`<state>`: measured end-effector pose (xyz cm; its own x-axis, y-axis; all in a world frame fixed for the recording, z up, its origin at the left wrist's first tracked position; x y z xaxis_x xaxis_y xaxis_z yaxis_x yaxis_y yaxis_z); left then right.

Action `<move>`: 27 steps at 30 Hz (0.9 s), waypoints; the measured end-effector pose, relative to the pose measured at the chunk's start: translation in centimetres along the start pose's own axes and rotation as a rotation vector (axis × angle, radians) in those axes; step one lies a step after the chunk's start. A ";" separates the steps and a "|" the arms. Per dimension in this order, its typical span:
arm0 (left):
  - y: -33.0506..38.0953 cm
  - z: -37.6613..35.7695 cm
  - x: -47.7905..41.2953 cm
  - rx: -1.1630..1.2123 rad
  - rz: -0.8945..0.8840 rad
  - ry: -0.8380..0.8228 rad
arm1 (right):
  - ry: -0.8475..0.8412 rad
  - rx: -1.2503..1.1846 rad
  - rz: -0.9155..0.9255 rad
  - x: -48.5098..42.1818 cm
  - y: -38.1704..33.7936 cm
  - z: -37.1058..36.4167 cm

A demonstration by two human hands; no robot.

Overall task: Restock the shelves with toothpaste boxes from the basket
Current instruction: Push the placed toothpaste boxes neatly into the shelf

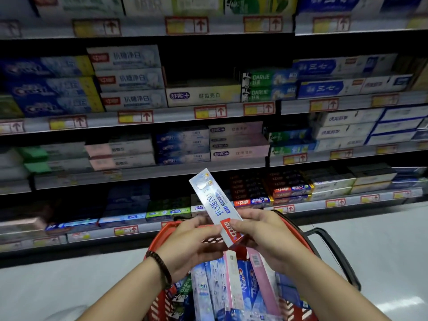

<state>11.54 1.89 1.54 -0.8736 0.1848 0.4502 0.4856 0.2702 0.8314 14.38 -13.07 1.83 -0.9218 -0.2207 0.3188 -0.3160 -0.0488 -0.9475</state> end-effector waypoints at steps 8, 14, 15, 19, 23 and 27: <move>0.4 0.7 -0.6 0.037 -0.088 0.070 | -0.009 -0.142 0.009 -0.5 0.4 -0.9; 1.0 0.3 -0.8 0.044 -0.134 0.095 | 0.041 -0.184 0.032 -0.5 0.2 -1.2; 1.1 0.3 -0.8 0.047 -0.133 0.095 | 0.044 -0.187 0.034 -0.5 0.1 -1.2; 1.5 0.5 -0.8 0.052 -0.136 0.096 | 0.061 -0.178 0.038 -0.4 -0.2 -1.2; 2.4 0.6 -0.4 0.045 -0.148 0.081 | 0.056 -0.162 0.022 -0.3 -0.3 -1.3; 3.1 0.4 0.2 0.065 -0.156 0.067 | 0.060 -0.158 0.014 -0.3 -0.6 -1.8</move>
<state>12.88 3.17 4.12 -0.9377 0.0731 0.3398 0.3430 0.3519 0.8709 14.45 -11.24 2.31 -0.9365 -0.1617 0.3112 -0.3304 0.1091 -0.9375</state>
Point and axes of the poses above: each hand's wrist, its own x-axis away from the middle knuckle, its own z-axis out of the back of the hand, y = z × x, the point moved 10 cm from there along -x, towards the middle knuckle, and after that the axes turned 9 degrees about x, right-handed, at the moved point
